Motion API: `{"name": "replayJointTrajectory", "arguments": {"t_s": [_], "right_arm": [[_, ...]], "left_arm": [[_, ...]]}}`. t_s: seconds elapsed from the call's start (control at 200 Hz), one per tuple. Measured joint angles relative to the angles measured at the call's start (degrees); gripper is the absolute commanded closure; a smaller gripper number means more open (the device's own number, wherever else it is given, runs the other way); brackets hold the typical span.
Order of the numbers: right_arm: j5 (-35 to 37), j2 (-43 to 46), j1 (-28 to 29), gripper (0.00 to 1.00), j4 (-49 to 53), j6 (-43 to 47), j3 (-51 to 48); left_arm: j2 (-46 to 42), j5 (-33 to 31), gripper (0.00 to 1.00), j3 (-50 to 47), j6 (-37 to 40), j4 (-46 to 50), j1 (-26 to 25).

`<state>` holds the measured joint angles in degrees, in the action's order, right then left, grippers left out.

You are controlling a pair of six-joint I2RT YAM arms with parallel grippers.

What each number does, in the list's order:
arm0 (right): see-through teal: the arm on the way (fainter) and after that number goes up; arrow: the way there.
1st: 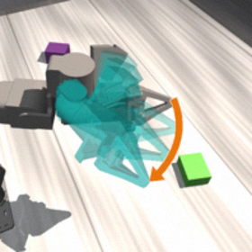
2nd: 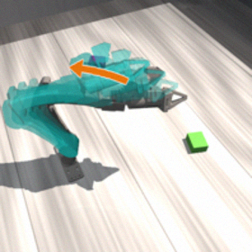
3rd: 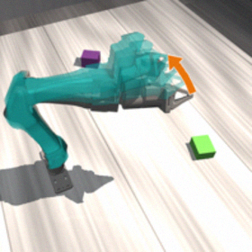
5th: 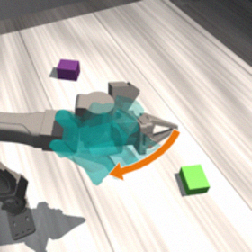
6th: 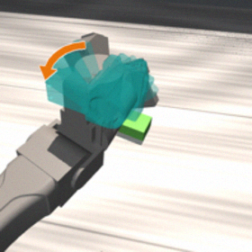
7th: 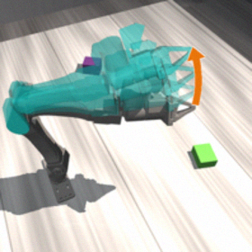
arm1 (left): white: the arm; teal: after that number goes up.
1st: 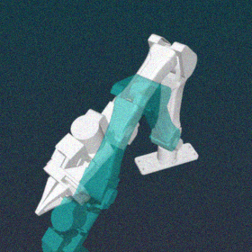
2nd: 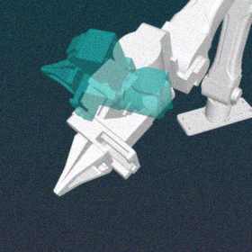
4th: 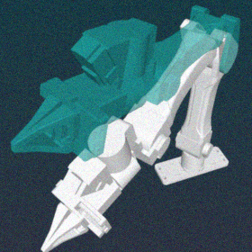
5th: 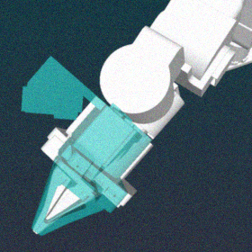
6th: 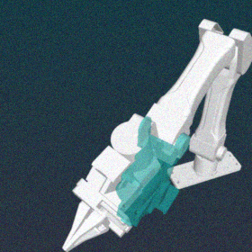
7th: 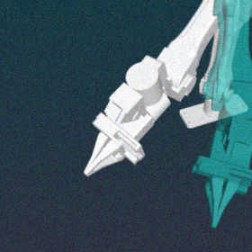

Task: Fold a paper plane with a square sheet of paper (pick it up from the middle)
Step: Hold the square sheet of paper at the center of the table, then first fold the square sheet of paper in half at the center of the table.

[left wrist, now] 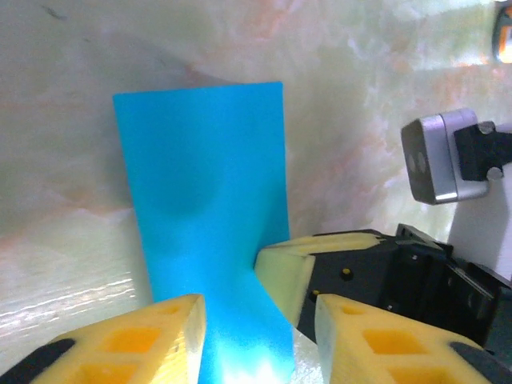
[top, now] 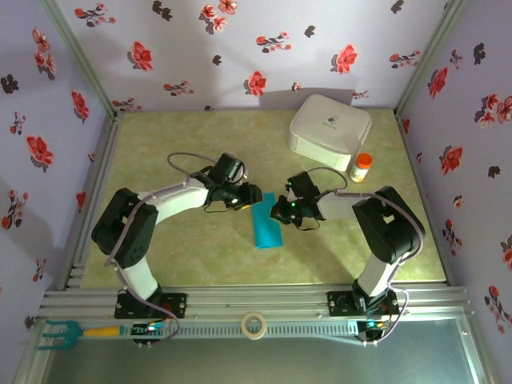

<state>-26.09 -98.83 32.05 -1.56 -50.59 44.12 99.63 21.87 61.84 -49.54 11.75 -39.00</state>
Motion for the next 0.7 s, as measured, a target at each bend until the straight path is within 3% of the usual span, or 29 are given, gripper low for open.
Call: {"name": "replayJointTrajectory", "arguments": {"t_s": [0.13,0.275,0.705], "right_arm": [[0.46,0.33,-0.07,1.0,-0.44,-0.72,-0.42],[0.48,0.33,-0.07,1.0,-0.5,-1.07,-0.42],[0.52,0.33,-0.07,1.0,-0.55,-1.07,-0.46]], "left_arm": [[1.09,2.62,0.75,-0.22,-0.74,-3.26,0.0],[2.73,5.51,1.0,-1.16,-1.42,-7.26,0.02],[5.53,8.87,1.0,-4.44,-2.62,-12.85,0.15]]}}
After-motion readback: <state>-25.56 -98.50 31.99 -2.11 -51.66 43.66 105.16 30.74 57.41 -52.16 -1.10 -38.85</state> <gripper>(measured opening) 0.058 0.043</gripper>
